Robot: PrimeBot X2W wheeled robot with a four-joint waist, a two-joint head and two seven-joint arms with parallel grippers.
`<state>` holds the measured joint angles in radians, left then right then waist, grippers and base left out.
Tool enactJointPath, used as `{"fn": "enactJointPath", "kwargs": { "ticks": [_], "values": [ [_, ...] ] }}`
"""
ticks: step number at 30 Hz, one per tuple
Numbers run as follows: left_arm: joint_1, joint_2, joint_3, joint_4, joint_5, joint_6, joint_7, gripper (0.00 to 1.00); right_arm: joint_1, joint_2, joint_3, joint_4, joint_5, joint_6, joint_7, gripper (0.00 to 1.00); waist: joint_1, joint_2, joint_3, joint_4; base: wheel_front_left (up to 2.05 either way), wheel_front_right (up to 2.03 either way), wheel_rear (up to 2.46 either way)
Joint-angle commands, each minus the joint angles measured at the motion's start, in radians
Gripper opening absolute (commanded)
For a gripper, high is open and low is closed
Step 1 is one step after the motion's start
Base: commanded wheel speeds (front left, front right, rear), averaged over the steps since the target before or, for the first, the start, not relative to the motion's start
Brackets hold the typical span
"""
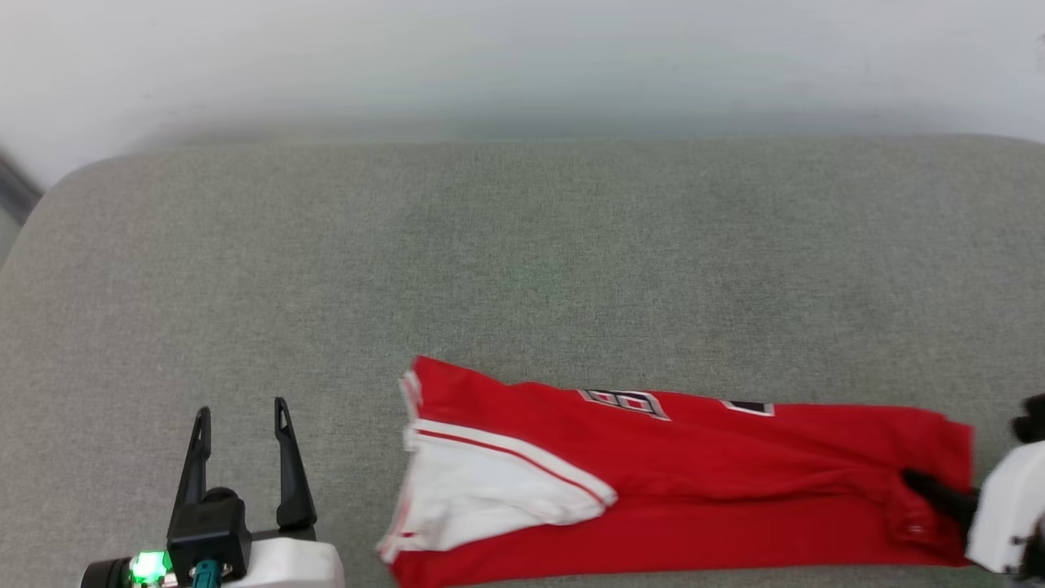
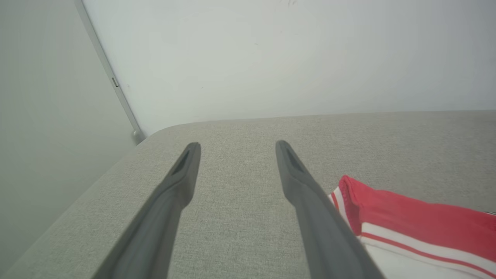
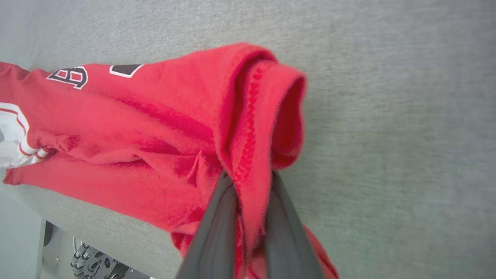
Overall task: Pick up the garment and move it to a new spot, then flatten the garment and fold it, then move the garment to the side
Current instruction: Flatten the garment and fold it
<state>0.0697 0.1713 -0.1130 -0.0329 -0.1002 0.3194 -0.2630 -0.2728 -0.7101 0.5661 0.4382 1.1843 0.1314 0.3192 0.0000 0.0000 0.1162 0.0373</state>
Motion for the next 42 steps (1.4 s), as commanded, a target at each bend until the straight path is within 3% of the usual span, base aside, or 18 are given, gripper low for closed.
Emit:
{"fn": "enactJointPath", "kwargs": {
  "ticks": [1,8,16,24,29,35,42],
  "values": [
    [0.021,-0.011,0.012,-0.005,0.013,-0.008,-0.002,1.0,0.005,-0.036,-0.022,0.019,0.012,-0.001,0.007,0.0,0.0,0.0,-0.013,-0.004,0.0,0.0,0.0],
    [0.059,-0.03,0.031,-0.013,0.044,-0.042,-0.002,1.0,0.031,-0.14,-0.056,0.049,0.002,-0.001,0.073,0.0,0.0,0.0,-0.038,-0.009,0.0,0.0,0.0],
    [0.079,-0.04,0.039,-0.013,0.07,-0.062,-0.002,1.0,0.067,-0.14,-0.052,-0.112,0.055,-0.001,0.189,0.0,0.0,0.0,-0.051,-0.005,0.0,0.0,0.0],
    [0.075,-0.05,0.035,-0.013,0.082,-0.067,-0.002,1.0,0.024,-0.054,-0.037,-0.394,0.047,-0.001,0.269,0.0,0.0,0.0,-0.044,-0.005,0.0,0.0,0.0],
    [0.056,-0.055,0.03,-0.015,0.089,-0.071,-0.002,1.0,-0.041,0.008,0.019,-0.463,-0.032,-0.001,0.323,0.0,0.0,0.0,-0.028,-0.003,0.0,0.0,0.0],
    [0.021,-0.06,0.017,-0.013,0.093,-0.079,-0.002,1.0,-0.182,0.129,0.125,-0.438,-0.151,-0.001,0.385,0.0,0.0,0.0,0.008,0.012,0.0,0.0,0.0],
    [-0.008,-0.068,0.007,-0.012,0.095,-0.079,-0.002,1.0,-0.311,0.253,0.244,-0.297,-0.218,-0.001,0.4,0.0,0.0,0.0,0.055,0.028,0.0,0.0,0.0]
  ]
}}
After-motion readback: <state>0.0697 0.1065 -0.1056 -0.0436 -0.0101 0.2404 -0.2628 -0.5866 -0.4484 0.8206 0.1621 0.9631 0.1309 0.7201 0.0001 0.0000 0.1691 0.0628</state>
